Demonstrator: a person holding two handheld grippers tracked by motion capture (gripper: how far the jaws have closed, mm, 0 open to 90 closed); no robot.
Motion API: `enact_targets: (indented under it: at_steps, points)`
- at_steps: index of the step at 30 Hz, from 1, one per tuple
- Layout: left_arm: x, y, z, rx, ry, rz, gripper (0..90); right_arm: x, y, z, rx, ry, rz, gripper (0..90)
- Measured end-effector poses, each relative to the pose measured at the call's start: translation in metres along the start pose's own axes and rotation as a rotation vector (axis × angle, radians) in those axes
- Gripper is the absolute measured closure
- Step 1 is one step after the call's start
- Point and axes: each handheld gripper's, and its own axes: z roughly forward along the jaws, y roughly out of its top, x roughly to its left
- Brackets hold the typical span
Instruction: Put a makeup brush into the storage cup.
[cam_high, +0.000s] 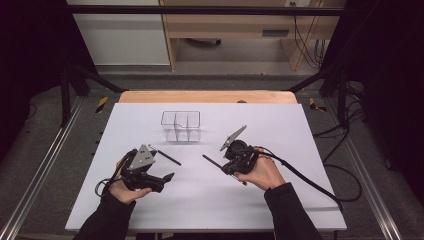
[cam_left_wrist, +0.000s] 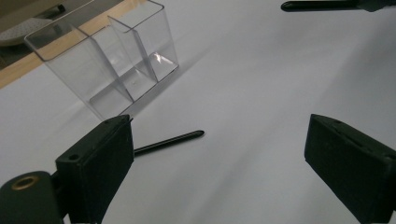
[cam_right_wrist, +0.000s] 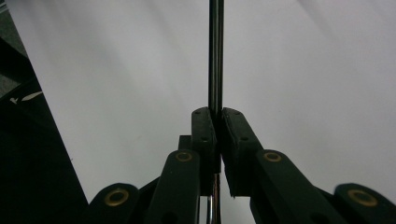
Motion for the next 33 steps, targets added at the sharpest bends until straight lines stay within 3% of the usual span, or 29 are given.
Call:
enact_targets:
  at_steps: [17,33]
  points:
    - [-0.02,0.04,0.005,0.069,-0.021,0.251,8.7,0.005,0.007,-0.007,0.03,0.041,-0.035,84.4]
    - [-0.042,0.054,0.019,0.114,-0.031,0.42,10.2,0.01,0.013,-0.004,0.051,0.077,-0.042,84.4]
